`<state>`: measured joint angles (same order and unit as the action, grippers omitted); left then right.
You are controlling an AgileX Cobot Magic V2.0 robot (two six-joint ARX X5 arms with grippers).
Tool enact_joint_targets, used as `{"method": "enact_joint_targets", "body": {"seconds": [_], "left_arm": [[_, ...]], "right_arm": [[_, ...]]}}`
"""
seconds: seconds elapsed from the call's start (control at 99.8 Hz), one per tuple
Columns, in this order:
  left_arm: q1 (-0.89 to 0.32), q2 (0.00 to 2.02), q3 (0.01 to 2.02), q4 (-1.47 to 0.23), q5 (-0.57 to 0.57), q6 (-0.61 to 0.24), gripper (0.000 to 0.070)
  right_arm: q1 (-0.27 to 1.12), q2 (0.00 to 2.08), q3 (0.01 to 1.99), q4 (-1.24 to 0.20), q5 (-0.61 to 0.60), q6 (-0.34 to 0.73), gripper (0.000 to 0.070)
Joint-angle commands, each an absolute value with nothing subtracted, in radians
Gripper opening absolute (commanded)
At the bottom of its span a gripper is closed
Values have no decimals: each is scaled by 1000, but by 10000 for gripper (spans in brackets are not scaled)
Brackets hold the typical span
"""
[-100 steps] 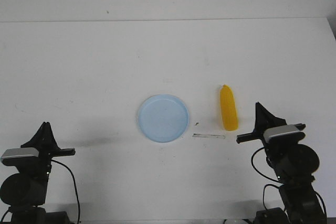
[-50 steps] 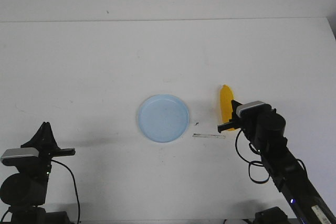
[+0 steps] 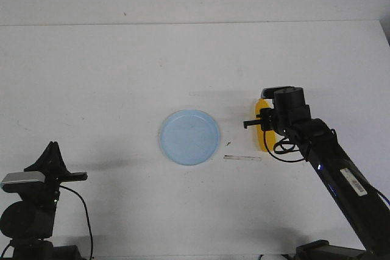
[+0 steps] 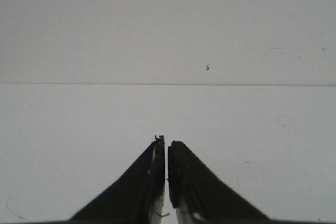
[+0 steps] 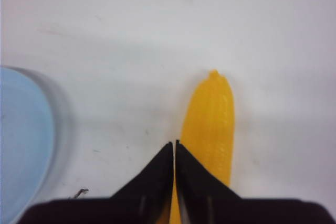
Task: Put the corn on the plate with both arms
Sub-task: 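Lower the right gripper and close it around the corn cob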
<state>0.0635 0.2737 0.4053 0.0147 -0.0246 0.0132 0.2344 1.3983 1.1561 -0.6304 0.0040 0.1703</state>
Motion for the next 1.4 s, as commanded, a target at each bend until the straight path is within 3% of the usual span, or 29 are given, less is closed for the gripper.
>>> {"method": "enact_joint_targets", "body": {"seconds": [0.0, 0.09, 0.13, 0.28, 0.421, 1.392], "left_arm": [[66, 273, 412, 27, -27, 26, 1], [66, 273, 412, 27, -27, 26, 1], [66, 273, 412, 27, -27, 26, 1], [66, 273, 412, 27, -27, 26, 1], [66, 273, 412, 27, -27, 26, 1], [66, 273, 412, 27, -27, 26, 1]], "right_arm": [[239, 1429, 1183, -638, 8, 221, 130], [239, 1450, 1183, -644, 8, 221, 360], [239, 1457, 1183, -650, 8, 221, 428], [239, 1477, 1183, -656, 30, 221, 472], [234, 1492, 1183, -659, 52, 219, 609], [195, 1666, 1181, -640, 37, 163, 606]]}}
